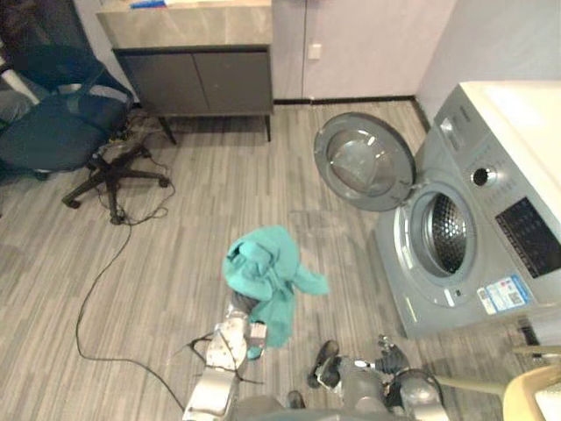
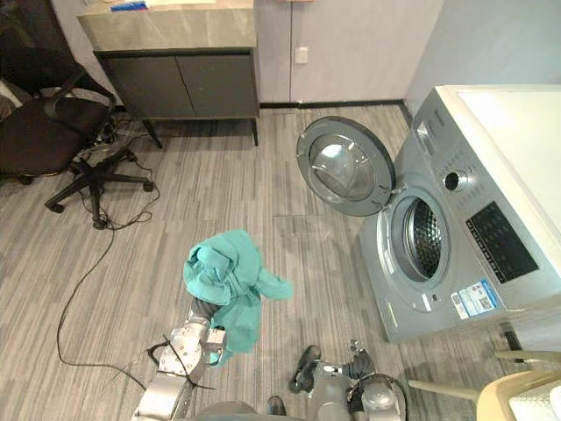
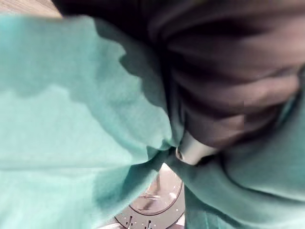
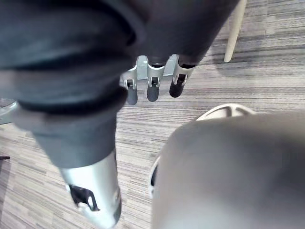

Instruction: Pick up the laundry basket with both hands and put the clothes into the washing machine.

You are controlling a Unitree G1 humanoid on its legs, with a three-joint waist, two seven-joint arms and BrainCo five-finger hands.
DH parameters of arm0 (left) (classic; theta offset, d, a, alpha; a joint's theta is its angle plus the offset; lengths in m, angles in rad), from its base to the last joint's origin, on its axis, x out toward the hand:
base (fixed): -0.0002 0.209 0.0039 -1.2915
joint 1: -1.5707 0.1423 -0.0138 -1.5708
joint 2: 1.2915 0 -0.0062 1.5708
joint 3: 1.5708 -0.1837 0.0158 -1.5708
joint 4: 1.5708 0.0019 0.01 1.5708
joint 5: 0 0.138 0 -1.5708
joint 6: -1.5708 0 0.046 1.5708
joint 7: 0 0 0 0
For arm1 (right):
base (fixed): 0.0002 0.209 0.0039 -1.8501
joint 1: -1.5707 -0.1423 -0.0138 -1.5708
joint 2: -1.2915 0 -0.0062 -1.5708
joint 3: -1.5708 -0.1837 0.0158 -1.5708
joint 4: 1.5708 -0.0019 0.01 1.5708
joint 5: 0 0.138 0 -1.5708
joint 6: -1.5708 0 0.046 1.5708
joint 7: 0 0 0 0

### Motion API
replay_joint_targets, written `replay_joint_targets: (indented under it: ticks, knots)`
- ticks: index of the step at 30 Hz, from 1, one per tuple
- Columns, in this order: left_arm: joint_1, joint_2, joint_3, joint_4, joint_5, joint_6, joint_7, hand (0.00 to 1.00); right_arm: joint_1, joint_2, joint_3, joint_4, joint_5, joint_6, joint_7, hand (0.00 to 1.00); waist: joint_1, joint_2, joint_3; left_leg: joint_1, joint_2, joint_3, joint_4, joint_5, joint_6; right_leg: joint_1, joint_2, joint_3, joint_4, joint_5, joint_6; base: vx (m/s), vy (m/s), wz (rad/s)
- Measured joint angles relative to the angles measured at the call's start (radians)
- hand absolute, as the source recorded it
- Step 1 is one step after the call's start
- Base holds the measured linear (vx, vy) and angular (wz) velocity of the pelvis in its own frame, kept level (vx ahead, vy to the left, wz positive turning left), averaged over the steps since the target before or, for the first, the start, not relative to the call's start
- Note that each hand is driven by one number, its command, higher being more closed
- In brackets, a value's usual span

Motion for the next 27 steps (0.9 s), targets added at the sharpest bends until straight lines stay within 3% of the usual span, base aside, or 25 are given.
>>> replay_joint_targets:
  ticks: [1,2,3,4,7,8,10,11,12,13,14,15,16,17,19,20,21,23,25,27]
  knots:
    - [-0.011,-0.002,-0.006,0.008,0.001,0.001,0.0,1.0,0.0,0.003,-0.003,0.002,0.01,0.0,-0.002,0.0,-0.002,0.007,0.007,-0.036,0.033,0.014,0.13,-0.002,-0.004,0.031,0.017,-0.01,-0.015,0.004,-0.007,0.51,0.099,-0.4]
    - [-0.017,-0.013,-0.009,0.01,0.001,0.001,-0.002,1.0,0.001,0.002,-0.003,-0.008,0.024,0.001,-0.01,0.0,-0.002,0.03,0.021,-0.087,0.103,0.04,0.346,0.016,-0.029,0.085,0.053,-0.001,-0.04,-0.003,-0.002,0.53,0.18,-0.77]
    - [-0.014,-0.018,-0.005,0.01,-0.001,0.001,-0.003,1.0,0.008,0.002,0.009,-0.019,0.035,0.004,-0.026,0.0,0.01,0.047,0.027,-0.141,0.196,0.077,0.587,0.149,-0.051,0.158,0.094,0.061,-0.061,-0.026,0.016,0.74,0.283,-1.51]
    - [0.001,-0.011,-0.005,0.005,-0.006,0.001,-0.002,1.0,0.031,0.014,0.014,-0.02,0.054,0.003,-0.039,0.0,0.036,0.034,0.027,-0.21,0.284,0.081,0.803,0.155,-0.02,0.223,0.1,0.145,-0.065,-0.055,0.04,0.62,0.271,-1.57]
    - [0.017,-0.012,0.007,0.003,-0.008,-0.001,0.011,1.0,0.041,0.026,0.013,-0.018,0.061,0.005,-0.058,0.0,0.043,0.018,0.022,-0.324,0.372,0.039,0.855,0.119,0.022,0.269,0.08,0.272,-0.083,-0.08,0.079,0.43,0.205,-1.24]
    - [0.017,-0.018,0.015,0.004,-0.009,-0.001,0.011,1.0,0.03,0.027,0.015,-0.017,0.061,0.008,-0.061,0.0,0.045,0.015,0.024,-0.357,0.382,0.008,0.798,0.092,0.02,0.271,0.064,0.336,-0.083,-0.087,0.097,0.57,0.457,-1.69]
    - [0.028,-0.027,0.034,0.004,-0.008,-0.001,0.012,1.0,0.02,0.026,0.034,0.005,0.06,0.008,-0.063,0.0,0.064,0.002,0.031,-0.382,0.332,-0.095,0.556,0.055,-0.018,0.277,0.007,0.456,-0.099,-0.083,0.155,0.46,0.53,-1.72]
    - [0.037,-0.03,0.038,0.004,-0.008,-0.003,0.013,1.0,0.003,0.023,0.041,0.039,0.06,0.006,-0.062,0.0,0.075,0.008,0.029,-0.368,0.273,-0.227,0.303,0.07,-0.05,0.265,-0.024,0.53,-0.104,-0.075,0.199,0.37,0.6,-2.04]
    - [0.056,-0.054,0.04,0.008,-0.008,-0.007,0.015,1.0,-0.006,-0.002,0.057,0.064,0.06,-0.002,-0.06,0.0,0.083,0.054,0.01,-0.295,0.234,-0.43,-0.022,0.141,-0.112,0.238,-0.023,0.611,-0.103,-0.082,0.256,0.35,0.657,-2.15]
    - [0.066,-0.056,0.03,0.018,-0.007,-0.015,0.019,1.0,-0.016,-0.024,0.056,0.079,0.06,-0.004,-0.06,0.0,0.091,0.082,0.008,-0.264,0.243,-0.51,-0.103,0.265,-0.224,0.234,-0.013,0.654,-0.104,-0.087,0.288,0.26,0.576,-1.67]
    - [0.033,-0.02,0.048,0.079,-0.007,-0.017,0.019,1.0,-0.055,0.001,0.055,0.13,0.06,-0.003,-0.064,0.0,0.082,0.031,0.023,-0.263,0.199,-0.475,-0.056,0.23,-0.201,0.231,-0.047,0.709,-0.105,-0.09,0.31,0.28,0.525,-1.23]
    - [0.027,-0.018,0.079,0.093,-0.005,-0.014,0.033,1.0,-0.051,0.023,0.058,0.137,0.058,-0.017,-0.061,0.0,0.079,0.005,0.025,-0.267,0.189,-0.459,0.008,0.181,-0.176,0.205,-0.014,0.725,-0.09,-0.069,0.324,0.26,0.411,-0.93]
    - [0.032,-0.021,0.08,0.089,-0.005,-0.016,0.039,1.0,-0.045,0.027,0.061,0.137,0.059,-0.025,-0.061,0.0,0.083,-0.007,0.02,-0.267,0.186,-0.442,0.039,0.151,-0.168,0.201,-0.011,0.716,-0.09,-0.066,0.3,0.28,0.403,-1.3]
    - [0.059,-0.024,0.075,0.077,-0.008,-0.018,0.038,1.0,-0.046,0.032,0.085,0.137,0.058,-0.033,-0.062,0.0,0.084,-0.014,0.015,-0.264,0.19,-0.366,0.115,0.091,-0.142,0.199,-0.025,0.76,-0.093,-0.04,0.299,0.16,0.272,-1.14]
    - [0.074,-0.023,0.075,0.077,-0.011,-0.019,0.037,1.0,-0.05,0.035,0.096,0.139,0.058,-0.038,-0.062,0.0,0.088,-0.016,0.016,-0.234,0.213,-0.276,0.133,0.046,-0.12,0.172,-0.031,0.758,-0.097,0.015,0.296,0.12,0.348,-1.55]
    - [0.087,-0.02,0.079,0.083,-0.037,-0.019,0.035,1.0,-0.064,0.039,0.104,0.155,0.058,-0.041,-0.059,0.0,0.092,-0.009,0.019,-0.193,0.248,-0.193,0.1,0.024,-0.104,0.158,-0.041,0.662,-0.108,0.059,0.26,0.05,0.355,-2.27]
    - [0.096,-0.011,0.083,0.091,-0.068,-0.019,0.033,1.0,-0.085,0.04,0.132,0.187,0.058,-0.04,-0.058,0.0,0.101,-0.018,0.019,-0.141,0.255,-0.093,0.057,0.023,-0.102,0.125,-0.097,0.474,-0.062,0.048,0.213,0.01,0.244,-2.13]
    - [0.083,-0.006,0.08,0.124,-0.1,-0.017,0.016,1.0,-0.1,0.037,0.133,0.224,0.054,-0.04,-0.056,0.0,0.101,-0.026,0.017,-0.096,0.261,-0.009,0.035,0.004,-0.102,0.128,-0.146,0.235,-0.041,0.02,0.156,-0.01,0.118,-1.55]
    - [0.056,0.017,0.073,0.177,-0.137,-0.016,-0.012,1.0,-0.111,0.033,0.132,0.225,0.048,-0.039,-0.055,0.0,0.08,-0.018,0.02,-0.076,0.298,0.065,0.038,0.001,-0.102,0.12,-0.148,0.199,-0.059,0.042,0.144,0.0,0.04,-1.04]
    - [0.041,0.037,0.073,0.209,-0.155,-0.012,-0.016,1.0,-0.119,0.032,0.118,0.228,0.048,-0.038,-0.055,0.0,0.08,-0.017,0.02,-0.069,0.337,0.11,0.041,-0.004,-0.112,0.078,-0.144,0.195,-0.027,0.036,0.154,0.04,-0.133,-0.98]
